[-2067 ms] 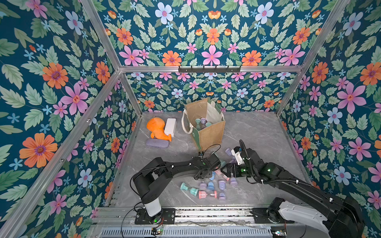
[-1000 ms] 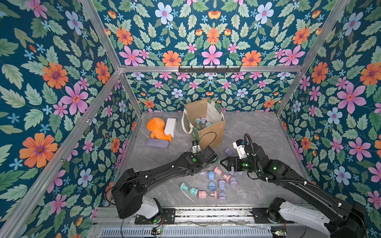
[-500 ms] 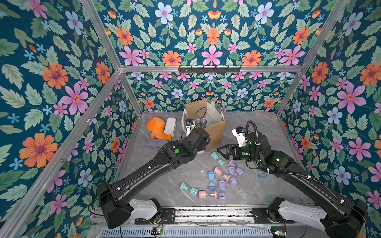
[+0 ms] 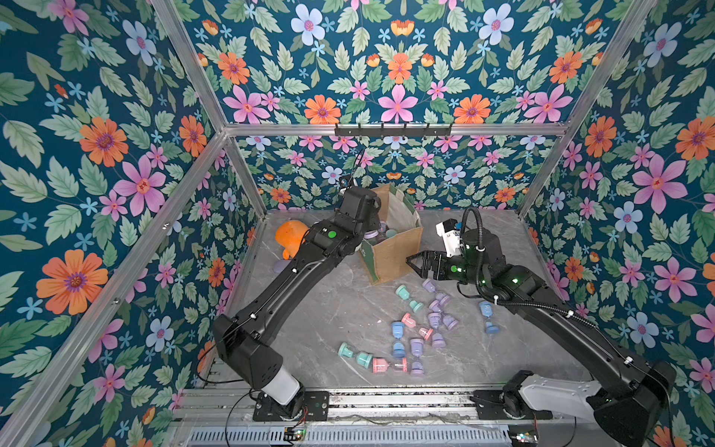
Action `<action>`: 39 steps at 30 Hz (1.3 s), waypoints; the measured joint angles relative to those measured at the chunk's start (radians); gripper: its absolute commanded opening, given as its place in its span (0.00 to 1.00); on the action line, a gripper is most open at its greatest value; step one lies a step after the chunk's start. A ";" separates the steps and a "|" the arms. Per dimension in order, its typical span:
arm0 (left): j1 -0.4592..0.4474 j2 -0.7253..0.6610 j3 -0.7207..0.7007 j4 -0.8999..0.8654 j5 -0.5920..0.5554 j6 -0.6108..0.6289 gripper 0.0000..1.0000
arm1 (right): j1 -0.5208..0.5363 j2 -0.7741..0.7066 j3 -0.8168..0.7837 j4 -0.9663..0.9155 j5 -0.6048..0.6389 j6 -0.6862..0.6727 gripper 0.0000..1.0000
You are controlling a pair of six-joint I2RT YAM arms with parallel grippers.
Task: Put the hourglass into the canvas bag
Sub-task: Place the hourglass in the canvas bag.
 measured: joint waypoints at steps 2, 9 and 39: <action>0.021 0.045 0.028 0.021 0.026 0.001 0.36 | -0.005 0.016 0.008 0.008 0.000 -0.008 0.99; 0.084 0.211 0.122 0.071 0.088 -0.013 0.36 | -0.024 0.053 0.021 0.034 0.004 -0.021 0.99; 0.141 0.714 0.389 0.000 0.172 -0.045 0.43 | -0.043 0.172 0.005 0.154 -0.026 -0.029 0.99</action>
